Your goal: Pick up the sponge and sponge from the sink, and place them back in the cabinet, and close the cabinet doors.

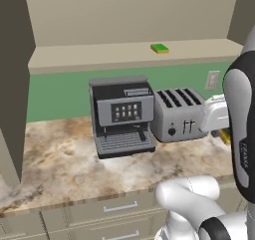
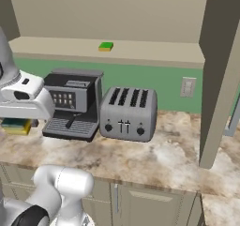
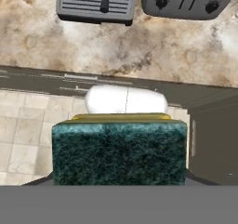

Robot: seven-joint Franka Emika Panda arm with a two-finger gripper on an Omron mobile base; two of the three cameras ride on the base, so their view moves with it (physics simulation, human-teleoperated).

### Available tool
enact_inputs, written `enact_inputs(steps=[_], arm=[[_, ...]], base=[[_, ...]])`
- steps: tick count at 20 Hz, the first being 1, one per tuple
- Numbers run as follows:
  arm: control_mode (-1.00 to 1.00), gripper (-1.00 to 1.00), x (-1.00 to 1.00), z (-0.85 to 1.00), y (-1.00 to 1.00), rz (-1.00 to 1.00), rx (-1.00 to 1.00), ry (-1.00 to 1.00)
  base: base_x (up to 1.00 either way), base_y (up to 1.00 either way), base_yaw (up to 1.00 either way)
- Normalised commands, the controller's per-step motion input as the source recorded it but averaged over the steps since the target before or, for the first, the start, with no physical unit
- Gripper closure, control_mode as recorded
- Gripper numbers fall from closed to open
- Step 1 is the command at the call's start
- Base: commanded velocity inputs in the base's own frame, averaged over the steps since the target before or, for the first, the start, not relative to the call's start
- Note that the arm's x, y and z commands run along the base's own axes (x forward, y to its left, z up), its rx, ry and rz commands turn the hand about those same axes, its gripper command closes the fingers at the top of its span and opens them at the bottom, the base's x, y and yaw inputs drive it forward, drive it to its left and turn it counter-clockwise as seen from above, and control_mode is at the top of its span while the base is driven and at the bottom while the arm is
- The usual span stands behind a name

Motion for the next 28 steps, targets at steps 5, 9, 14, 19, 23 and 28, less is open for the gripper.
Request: enact_inputs(steps=[5, 9, 14, 19, 23, 28], arm=[[-1.0, 1.0, 0.33, 0.24, 0.06, 0.0, 0.0, -0.01], [-1.0, 1.0, 0.33, 0.11, 0.0, 0.0, 0.0, 0.0], [-1.0, 1.0, 0.34, 0.01, 0.0, 0.0, 0.0, -0.01], [-1.0, 1.0, 0.34, 0.06, 0.0, 0.0, 0.0, -0.02], [-1.0, 1.0, 0.34, 0.06, 0.0, 0.0, 0.0, -0.03], [-1.0, 1.0, 0.33, 0.1, 0.0, 0.0, 0.0, -0.05]], base=[[0.0, 0.0, 0.0], [0.0, 0.0, 0.0], [0.0, 0.0, 0.0], [0.0, 0.0, 0.0], [0.0, 0.0, 0.0], [0.0, 0.0, 0.0]])
